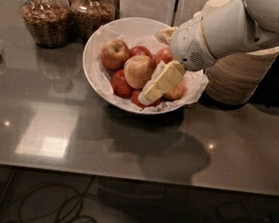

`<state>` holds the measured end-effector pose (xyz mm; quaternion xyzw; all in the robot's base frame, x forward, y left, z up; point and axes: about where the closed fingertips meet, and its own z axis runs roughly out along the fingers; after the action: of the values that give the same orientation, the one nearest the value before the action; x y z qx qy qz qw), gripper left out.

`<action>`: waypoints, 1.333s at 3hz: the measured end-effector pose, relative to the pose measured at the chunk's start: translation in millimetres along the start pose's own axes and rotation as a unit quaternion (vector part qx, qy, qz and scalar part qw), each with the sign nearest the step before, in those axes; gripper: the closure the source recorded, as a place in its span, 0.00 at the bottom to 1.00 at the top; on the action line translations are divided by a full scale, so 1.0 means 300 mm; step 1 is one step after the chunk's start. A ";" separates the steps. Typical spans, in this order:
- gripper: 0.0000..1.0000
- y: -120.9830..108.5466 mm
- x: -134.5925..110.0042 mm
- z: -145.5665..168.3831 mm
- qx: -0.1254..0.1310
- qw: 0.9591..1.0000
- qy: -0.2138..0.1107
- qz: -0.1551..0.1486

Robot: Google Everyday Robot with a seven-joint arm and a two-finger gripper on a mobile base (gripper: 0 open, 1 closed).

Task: Pick apple from white bowl

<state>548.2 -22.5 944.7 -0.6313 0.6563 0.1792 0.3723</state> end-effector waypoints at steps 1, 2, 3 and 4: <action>0.09 -0.011 -0.001 0.048 -0.007 1.000 0.005 -0.003; 0.09 -0.018 0.005 0.085 -0.013 1.000 0.007 -0.001; 0.09 -0.024 0.017 0.112 -0.017 1.000 0.008 0.002; 0.22 -0.030 0.031 0.125 -0.018 1.000 0.009 0.007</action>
Offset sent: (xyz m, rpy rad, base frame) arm 0.0200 0.0197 -0.0281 -0.0192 0.0342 0.0149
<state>567.4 -3.9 915.6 -0.6347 0.6608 0.1876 0.3540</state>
